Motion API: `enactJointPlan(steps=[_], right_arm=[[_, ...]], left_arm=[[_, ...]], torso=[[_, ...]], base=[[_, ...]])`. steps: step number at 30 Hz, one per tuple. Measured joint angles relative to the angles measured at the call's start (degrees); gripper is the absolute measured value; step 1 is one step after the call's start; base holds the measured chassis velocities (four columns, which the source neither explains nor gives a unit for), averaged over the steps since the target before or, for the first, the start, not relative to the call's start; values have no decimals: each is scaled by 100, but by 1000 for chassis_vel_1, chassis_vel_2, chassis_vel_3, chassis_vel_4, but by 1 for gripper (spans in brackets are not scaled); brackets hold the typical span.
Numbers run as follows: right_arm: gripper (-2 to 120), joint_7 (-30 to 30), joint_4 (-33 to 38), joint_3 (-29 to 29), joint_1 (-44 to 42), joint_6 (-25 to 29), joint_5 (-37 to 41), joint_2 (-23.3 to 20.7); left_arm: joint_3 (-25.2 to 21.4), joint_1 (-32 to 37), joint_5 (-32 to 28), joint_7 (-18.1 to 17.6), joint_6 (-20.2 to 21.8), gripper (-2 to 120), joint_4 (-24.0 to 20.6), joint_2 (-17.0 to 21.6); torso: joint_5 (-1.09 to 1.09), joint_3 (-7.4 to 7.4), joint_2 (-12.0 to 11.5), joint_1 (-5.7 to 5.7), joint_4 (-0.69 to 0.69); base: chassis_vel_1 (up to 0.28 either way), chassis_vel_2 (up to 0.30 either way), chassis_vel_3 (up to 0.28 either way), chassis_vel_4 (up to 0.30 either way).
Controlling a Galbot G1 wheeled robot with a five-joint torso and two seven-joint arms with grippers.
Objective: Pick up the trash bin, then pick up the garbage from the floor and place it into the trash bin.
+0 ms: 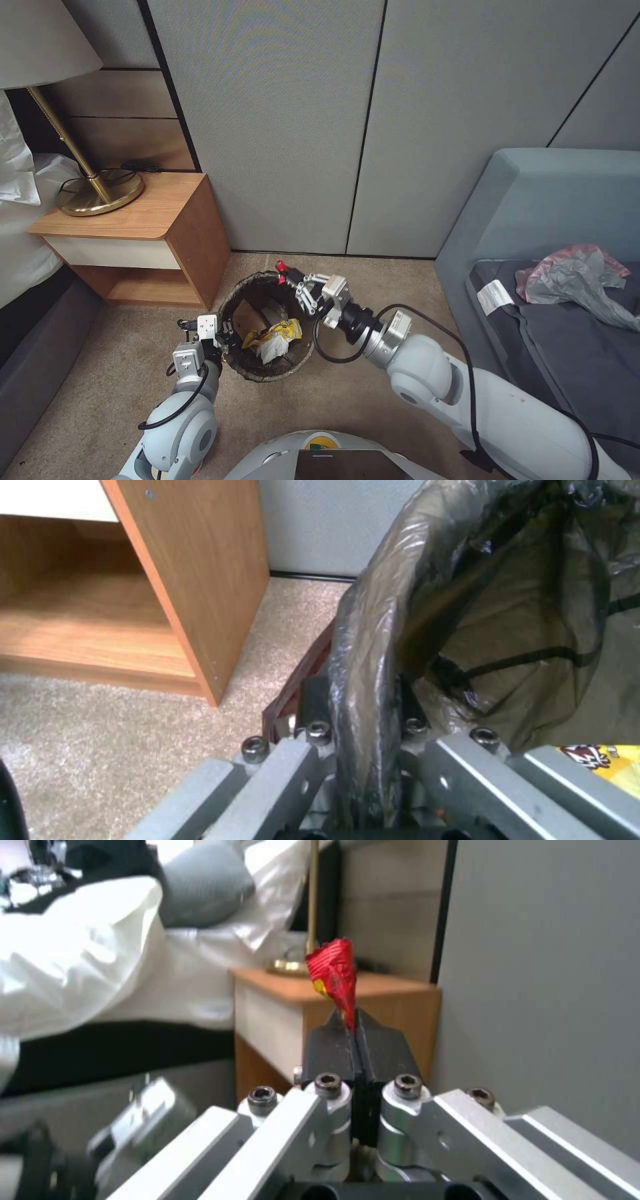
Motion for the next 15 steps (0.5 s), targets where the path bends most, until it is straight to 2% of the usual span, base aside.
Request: enactJointPlan(steps=[7,15], right_arm=[[0,18,-518,-411,-23,89,-243,157],[0,59,-892,-607,4,112,-315,245]], left_arm=[[1,-44,-11,-1,-1,0,-1,-7],[1,-54,-27,-5,-7,0,-1,-2]], torso=[[0,0,0,0,0],[0,0,0,0,0]], base=[[0,0,0,0],[0,0,0,0]])
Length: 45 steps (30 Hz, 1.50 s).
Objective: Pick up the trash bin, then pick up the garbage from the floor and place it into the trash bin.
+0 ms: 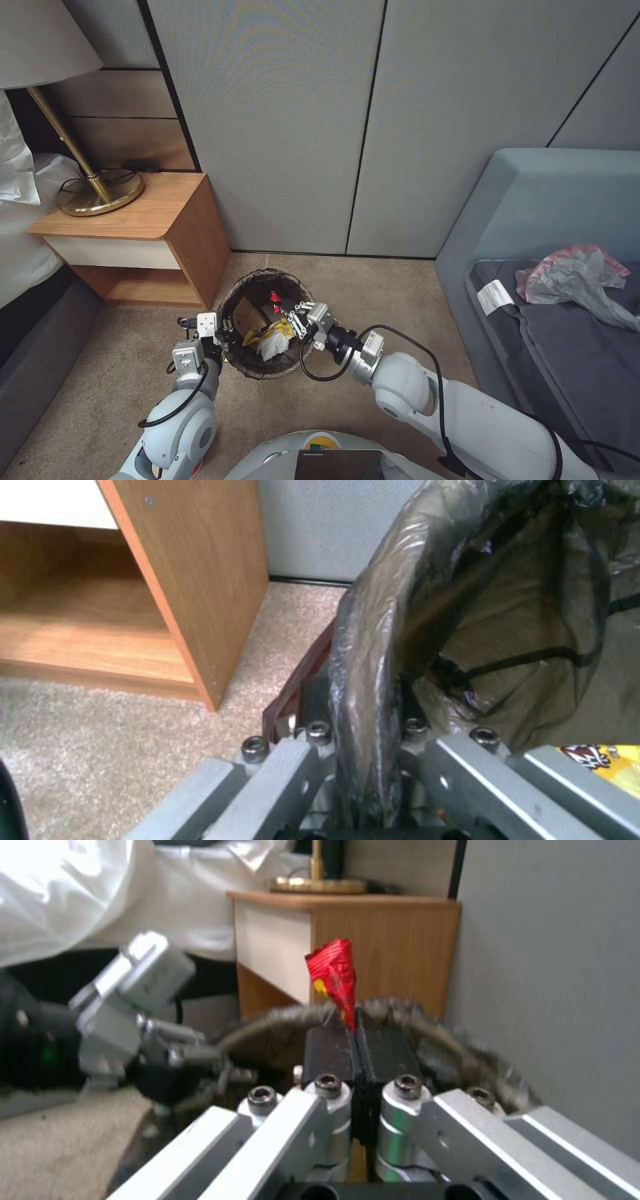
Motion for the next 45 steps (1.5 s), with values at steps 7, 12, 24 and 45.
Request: enactJointPlan(steps=[7,12,24,45], right_arm=[[0,85,-257,-120,39,3,-90,109],[8,172,-400,-191,82,-19,-156,180],[49,381,-485,-278,112,-82,-192,297],[100,672,160,767,-236,-198,-148,211]], left_arm=[[0,0,-9,-3,-9,0,-5,5],[0,3,-12,-6,-17,0,-12,7],[0,15,-13,-10,-31,0,-21,0],[-15,-26,36,1,-113,0,94,-50]], torso=[[0,0,0,0,0],[1,0,0,0,0],[1,0,0,0,0],[1,0,0,0,0]], base=[[0,0,0,0],[0,0,0,0],[0,0,0,0],[0,0,0,0]])
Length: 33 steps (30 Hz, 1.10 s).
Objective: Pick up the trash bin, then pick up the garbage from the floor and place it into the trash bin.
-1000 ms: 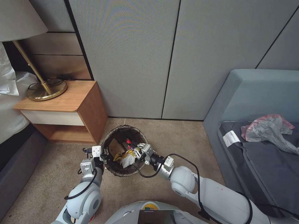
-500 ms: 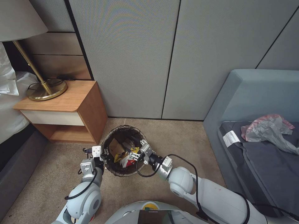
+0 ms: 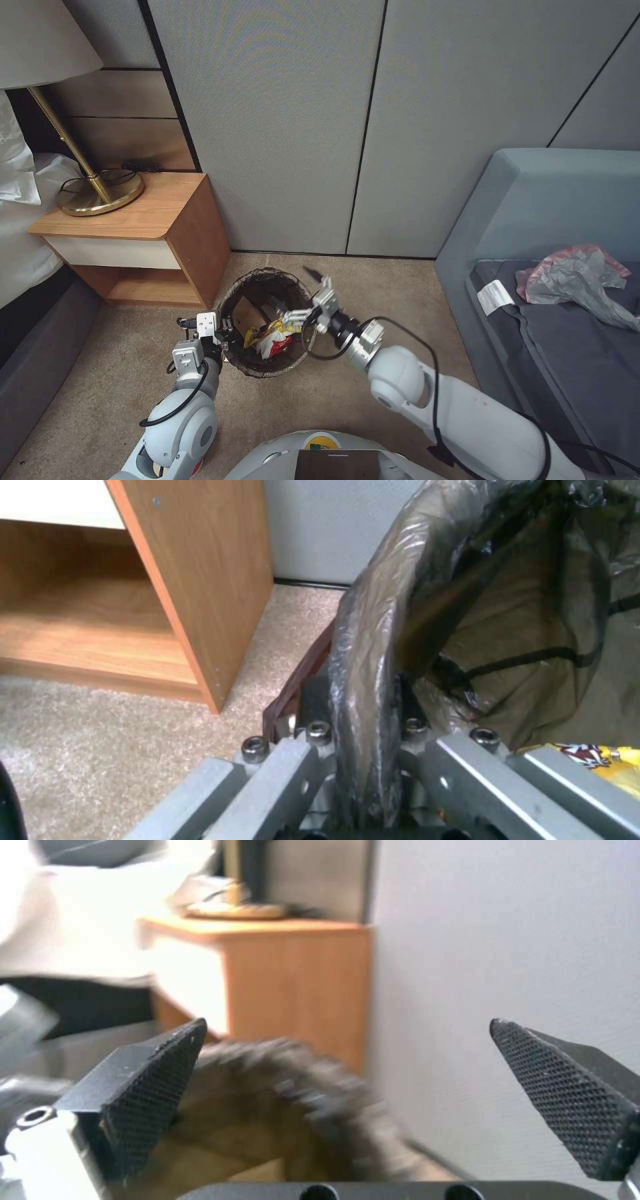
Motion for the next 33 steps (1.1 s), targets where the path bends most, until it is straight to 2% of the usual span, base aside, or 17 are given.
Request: enactJointPlan(steps=[2,4,6,8,9,11,12,14,16,18,24,25,33], right_arm=[[100,229,253,497,-184,-200,71,-83],[100,303,342,720,-276,-293,89,-103],[100,500,538,1429,-593,-563,103,-129],[100,562,584,1587,-674,-648,105,-128],[100,710,695,1997,-902,-885,97,-106],[100,858,797,2466,-1162,-1110,60,-46],[100,858,797,2466,-1162,-1110,60,-46],[100,925,908,3070,-1554,-1341,46,91],[100,926,934,3252,-1681,-1380,40,143],[100,900,977,3732,-2074,-1419,-37,298],[100,794,996,4234,-2640,-1311,-323,542],[100,785,995,4354,-2859,-1219,-553,690],[100,788,878,4438,-3276,-985,-1072,1258]], left_arm=[[-2,-3,26,5,-27,0,35,-15],[-2,-5,37,7,-36,0,48,-21],[4,-16,60,8,-60,0,74,-43],[6,-19,65,9,-64,0,81,-48],[6,-27,78,10,-75,0,97,-57],[4,-33,87,12,-84,0,111,-60],[4,-33,87,12,-84,0,111,-60],[-8,-40,88,17,-94,0,127,-61],[-15,-43,88,18,-98,0,133,-61],[-37,-53,90,24,-110,0,146,-63],[-70,-60,90,25,-125,0,148,-63],[-76,-61,106,25,-139,0,164,-66],[-68,-22,184,38,-179,0,167,-72]], torso=[[0,0,0,0,1],[0,0,0,0,0],[0,0,0,0,0],[0,0,0,0,0],[1,0,0,0,-1],[1,0,0,0,0],[1,0,0,0,0],[1,0,0,0,0],[1,0,0,0,0],[2,0,0,0,-1],[1,0,0,0,-1],[0,0,0,0,1],[0,0,0,0,0]], base=[[0,0,0,0],[0,0,0,0],[0,0,0,0],[0,0,0,0],[0,0,0,0],[0,0,0,0],[0,0,0,0],[0,0,0,0],[0,0,0,0],[0,0,0,0],[0,0,0,0],[0,0,0,0],[0,0,0,0]])
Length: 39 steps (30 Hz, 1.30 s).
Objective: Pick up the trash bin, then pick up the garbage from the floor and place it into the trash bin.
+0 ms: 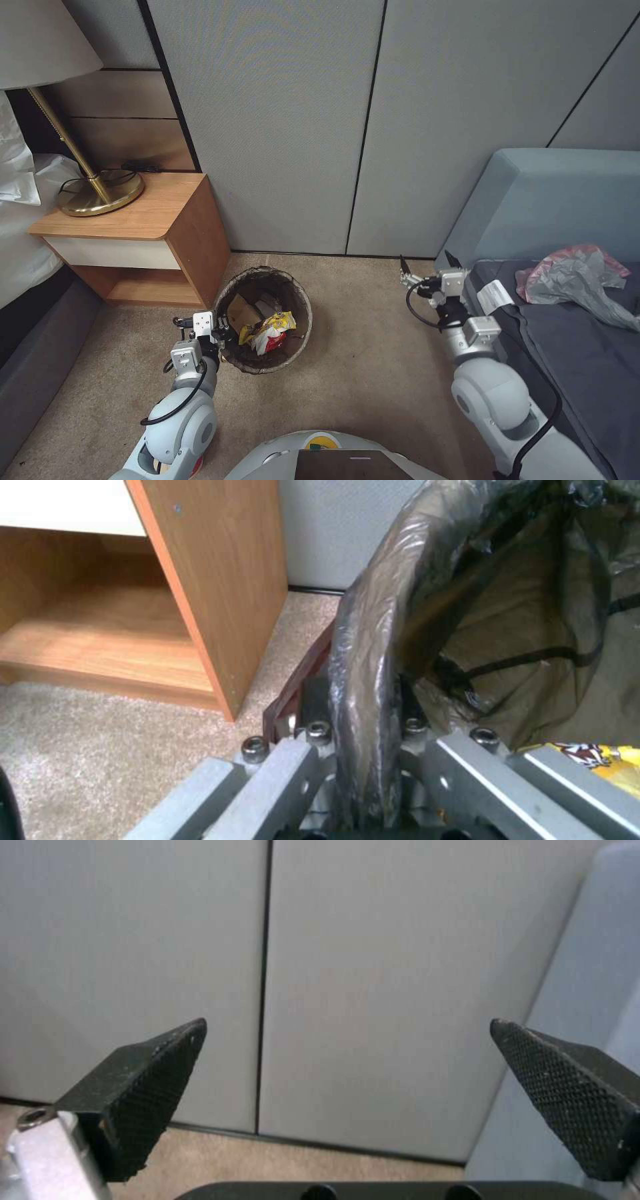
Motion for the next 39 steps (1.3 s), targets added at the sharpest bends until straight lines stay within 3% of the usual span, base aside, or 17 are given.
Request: enactJointPlan(steps=[4,10,39], right_arm=[[100,9,-112,-64,-174,120,-279,430],[100,30,-222,-200,-258,234,-499,642],[100,120,-360,-349,-183,276,-582,689]], left_arm=[[2,43,7,-3,-19,0,-33,9],[22,56,-1,-19,-32,0,-39,9],[29,50,-65,-74,6,0,-96,-57]], torso=[[0,0,0,0,0],[-1,0,0,0,0],[0,1,0,0,0]], base=[[0,0,0,0],[0,0,0,0],[21,24,24,26]])
